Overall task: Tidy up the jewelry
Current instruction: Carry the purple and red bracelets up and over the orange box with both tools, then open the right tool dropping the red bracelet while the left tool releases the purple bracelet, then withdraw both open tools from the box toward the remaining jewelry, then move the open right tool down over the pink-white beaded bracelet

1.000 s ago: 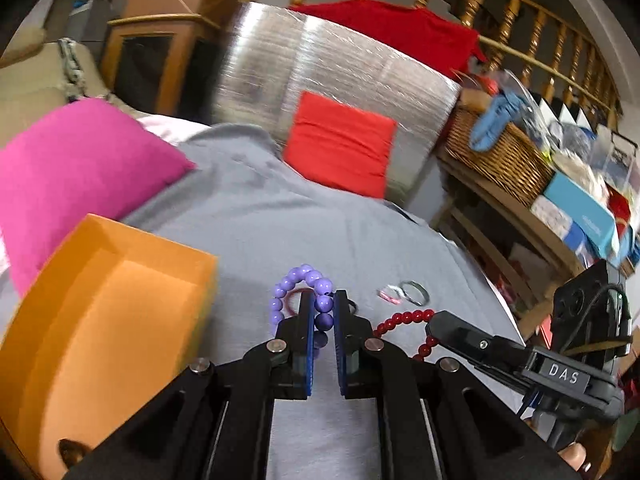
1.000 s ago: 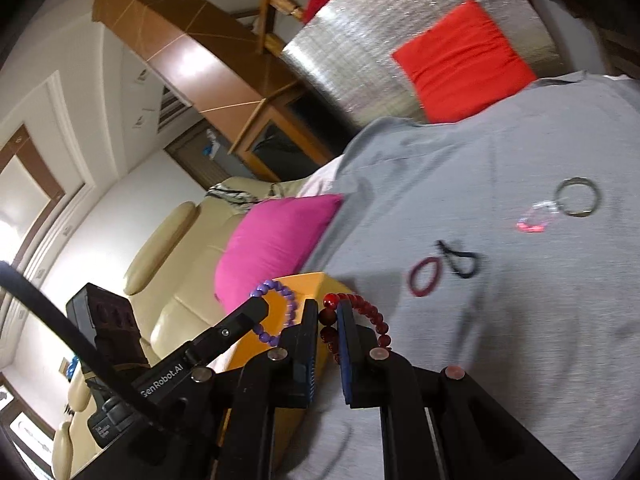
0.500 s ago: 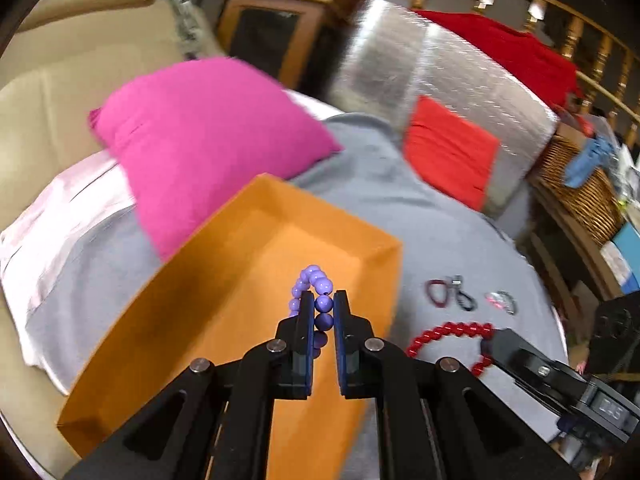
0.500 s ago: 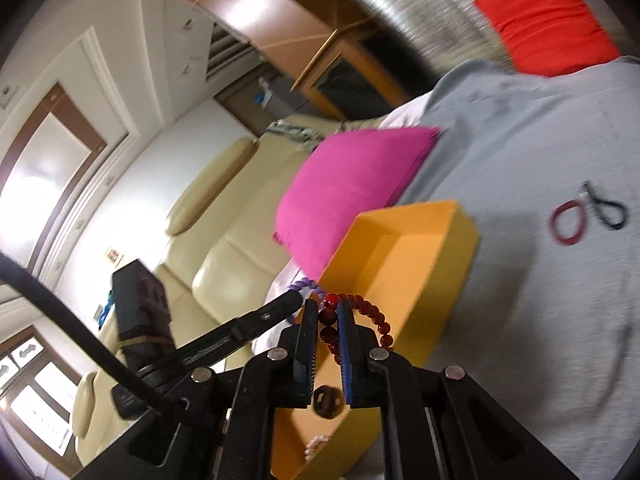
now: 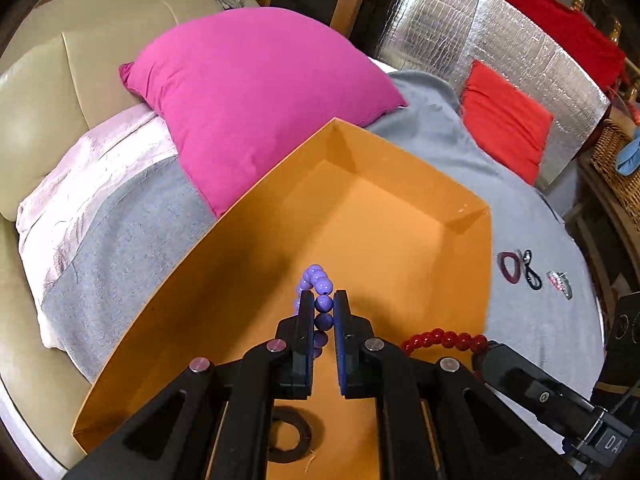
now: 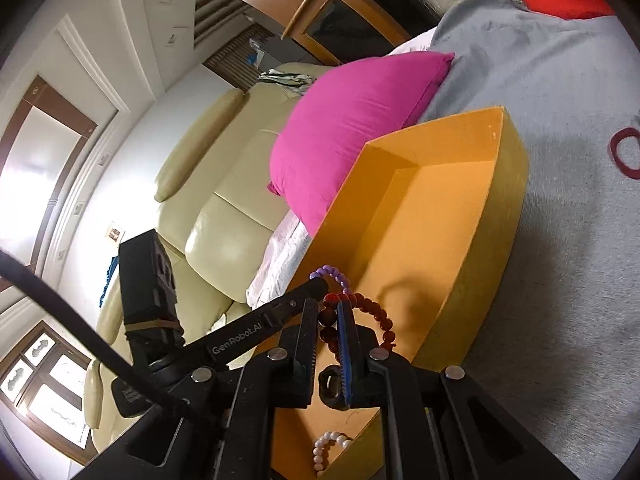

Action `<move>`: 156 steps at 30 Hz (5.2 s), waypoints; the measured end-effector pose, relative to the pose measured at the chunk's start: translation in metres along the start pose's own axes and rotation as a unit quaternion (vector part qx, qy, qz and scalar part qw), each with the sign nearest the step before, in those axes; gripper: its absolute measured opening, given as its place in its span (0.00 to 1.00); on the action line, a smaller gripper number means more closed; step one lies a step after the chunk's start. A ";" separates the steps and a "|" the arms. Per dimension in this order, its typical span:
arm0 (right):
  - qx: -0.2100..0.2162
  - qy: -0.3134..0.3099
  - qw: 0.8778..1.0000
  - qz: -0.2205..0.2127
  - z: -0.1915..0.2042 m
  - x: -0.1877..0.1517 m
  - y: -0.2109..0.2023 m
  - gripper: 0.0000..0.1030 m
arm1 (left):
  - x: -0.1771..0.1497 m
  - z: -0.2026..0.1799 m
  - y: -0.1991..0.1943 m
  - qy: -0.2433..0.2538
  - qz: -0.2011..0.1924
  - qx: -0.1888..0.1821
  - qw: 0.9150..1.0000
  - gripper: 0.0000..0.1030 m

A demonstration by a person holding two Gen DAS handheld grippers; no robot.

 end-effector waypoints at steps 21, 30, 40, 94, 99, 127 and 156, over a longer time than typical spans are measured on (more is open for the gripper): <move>-0.017 -0.002 1.000 0.009 -0.005 -0.005 -0.001 0.11 | -0.004 -0.013 0.009 0.030 -0.006 0.045 0.999 0.09; -0.022 0.004 1.000 0.011 -0.008 -0.006 -0.001 0.11 | -0.004 -0.012 0.014 0.030 -0.001 0.054 0.998 0.09; -0.024 0.021 0.999 0.014 -0.014 -0.008 -0.001 0.11 | -0.002 -0.008 0.021 0.029 0.007 0.063 0.998 0.09; -0.140 0.064 0.987 -0.044 -0.067 -0.015 -0.148 0.26 | -0.037 -0.099 -0.001 0.070 -0.048 -0.022 0.996 0.67; -0.169 0.056 0.982 -0.055 -0.069 -0.015 -0.174 0.30 | -0.059 -0.136 -0.002 0.123 -0.060 -0.029 0.990 0.70; -0.347 0.090 0.922 -0.147 -0.135 -0.011 -0.319 0.54 | -0.152 -0.244 0.011 0.286 -0.082 -0.063 0.953 0.85; -0.330 0.173 0.925 -0.068 -0.210 -0.008 -0.287 0.53 | -0.114 -0.217 0.088 0.183 0.054 -0.021 0.981 0.85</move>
Point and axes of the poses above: each gripper's, at about its wrist camera, not at the fingertips, and y roughly the way its jaws point, z to its left, x to its top, the point moved 1 cm from there along y, roughly the way its jaws point, and after that the axes turned 15 degrees about -y, right-handed, at the moved point
